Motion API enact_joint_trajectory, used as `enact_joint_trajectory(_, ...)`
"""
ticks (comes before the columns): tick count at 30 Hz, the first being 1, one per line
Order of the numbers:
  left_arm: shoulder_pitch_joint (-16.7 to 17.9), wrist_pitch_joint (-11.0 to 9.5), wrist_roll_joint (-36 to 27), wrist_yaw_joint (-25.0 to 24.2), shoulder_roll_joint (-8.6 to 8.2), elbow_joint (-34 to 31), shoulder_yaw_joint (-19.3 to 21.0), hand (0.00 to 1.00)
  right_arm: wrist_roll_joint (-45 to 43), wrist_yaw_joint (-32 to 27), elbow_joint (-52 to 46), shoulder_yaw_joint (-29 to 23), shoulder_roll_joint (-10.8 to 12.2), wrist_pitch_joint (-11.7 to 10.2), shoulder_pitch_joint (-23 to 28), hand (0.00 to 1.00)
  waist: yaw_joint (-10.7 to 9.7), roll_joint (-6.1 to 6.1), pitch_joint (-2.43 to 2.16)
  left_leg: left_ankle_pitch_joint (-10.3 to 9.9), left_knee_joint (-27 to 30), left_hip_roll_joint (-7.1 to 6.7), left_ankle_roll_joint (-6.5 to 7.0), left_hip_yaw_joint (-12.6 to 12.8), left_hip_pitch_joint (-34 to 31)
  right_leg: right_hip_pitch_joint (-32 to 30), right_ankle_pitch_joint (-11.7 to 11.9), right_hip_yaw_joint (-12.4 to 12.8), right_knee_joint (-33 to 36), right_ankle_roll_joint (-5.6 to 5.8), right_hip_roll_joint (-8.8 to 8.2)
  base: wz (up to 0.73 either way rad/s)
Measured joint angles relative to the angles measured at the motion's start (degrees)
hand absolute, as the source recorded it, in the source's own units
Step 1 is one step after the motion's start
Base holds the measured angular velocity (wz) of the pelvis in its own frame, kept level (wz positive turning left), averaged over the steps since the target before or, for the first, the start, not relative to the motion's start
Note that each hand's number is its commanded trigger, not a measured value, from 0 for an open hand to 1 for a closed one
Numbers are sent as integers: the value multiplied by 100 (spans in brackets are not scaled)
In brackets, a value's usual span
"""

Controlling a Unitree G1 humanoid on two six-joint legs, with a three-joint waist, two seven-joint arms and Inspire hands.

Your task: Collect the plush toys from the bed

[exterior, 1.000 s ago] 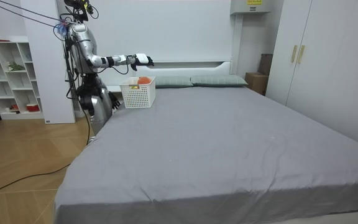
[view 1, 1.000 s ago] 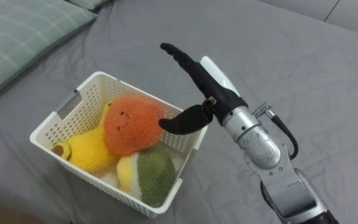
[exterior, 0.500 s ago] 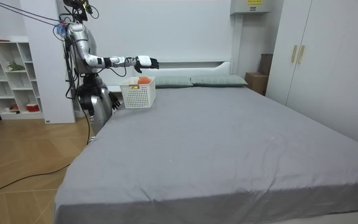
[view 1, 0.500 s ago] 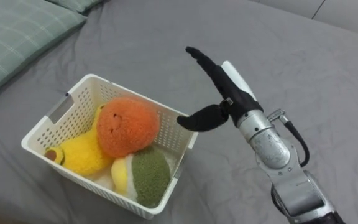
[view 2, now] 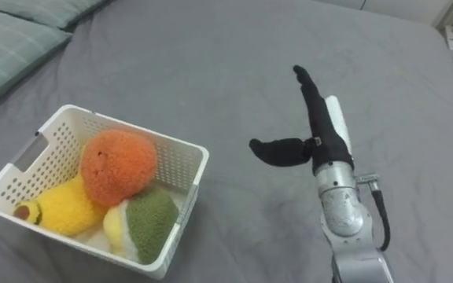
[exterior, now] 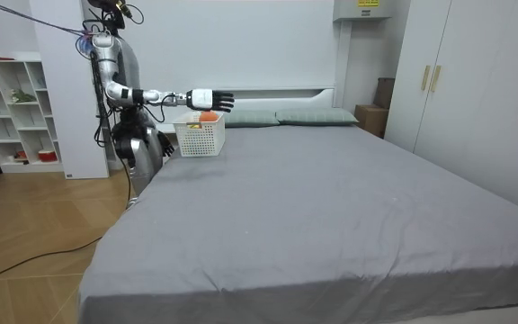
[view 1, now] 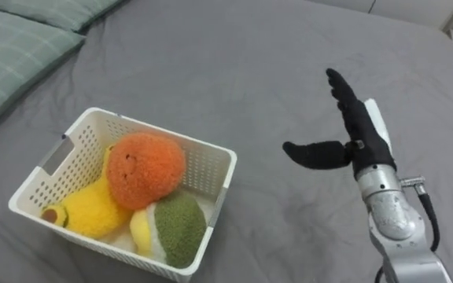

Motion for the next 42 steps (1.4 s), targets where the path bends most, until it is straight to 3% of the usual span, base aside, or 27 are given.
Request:
enact_joint_trajectory(3, 74, -4, -7, 79, -20, 25, 8, 0, 372, -215, 188, -232, 60, -103, 126, 0, -126, 29, 0, -7, -3, 19, -4, 79, 37, -8, 3, 57, 10, -4, 12, -11)
enact_joint_trajectory(9, 252, -63, -50, 182, -19, 28, 12, 0, 1640, -816, 1108, -628, 64, -307, 203, 0, -177, 79, 19, -63, -4, 33, -23, 261, 98, -19, 15, 285, 31, -16, 72, -18)
enact_joint_trajectory(12, 298, -59, -52, 183, -19, 25, 3, 0, 2118, -1007, 1527, -711, 99, -308, 296, 0, -296, 120, 22, -69, -3, 36, -20, 303, 94, -39, 15, 312, 36, -16, 74, -5)
enact_joint_trajectory(17, 384, -59, -43, 198, -19, 24, 9, 0, 2709, -1043, 2375, -834, 127, -325, 497, 0, -433, 164, 23, -79, 2, 32, -19, 298, 90, -41, 15, 337, 27, -14, 76, -1)
enact_joint_trajectory(22, 400, -154, -183, 236, -24, 201, 125, 0, 3613, -989, 3817, -1015, 176, -525, 586, 0, -538, 205, 1, -103, 8, 34, -26, 312, 98, -34, 12, 385, -16, -11, 92, -4)
enact_joint_trajectory(29, 543, -243, -179, 273, -58, 245, 564, 0, 3587, -740, 5546, -1219, 299, -591, 817, 0, -601, 251, 1, -140, -17, 43, -34, 372, 200, 47, -1, 437, -40, -2, 108, -5)
enact_joint_trajectory(30, 546, -254, -188, 315, -62, 278, 644, 0, 3576, -732, 5801, -1223, 297, -617, 836, 0, -614, 188, -8, -161, -3, 43, -34, 373, 200, 57, -26, 437, -41, 3, 108, 0)
enact_joint_trajectory(31, 532, -299, -259, 369, -62, 391, 694, 0, 3576, -680, 6046, -1216, 300, -610, 844, 0, -585, 209, -43, -185, 17, 44, -34, 376, 213, 64, -50, 471, -33, 6, 111, 0)
enact_joint_trajectory(36, 557, -293, -236, 357, -121, 470, 1058, 0, 3310, -242, 6724, -1213, 374, -221, 928, 0, -578, 181, -30, -228, 17, 39, -29, 365, 291, 173, -92, 415, -23, 17, 92, 1)
enact_joint_trajectory(42, 542, -24, -234, 200, -74, 595, 1040, 0, 2531, 199, 6987, -963, 390, 183, 863, 0, -547, 181, -26, -237, 25, 33, -26, 338, 309, 150, -91, 415, -39, 18, 93, 0)
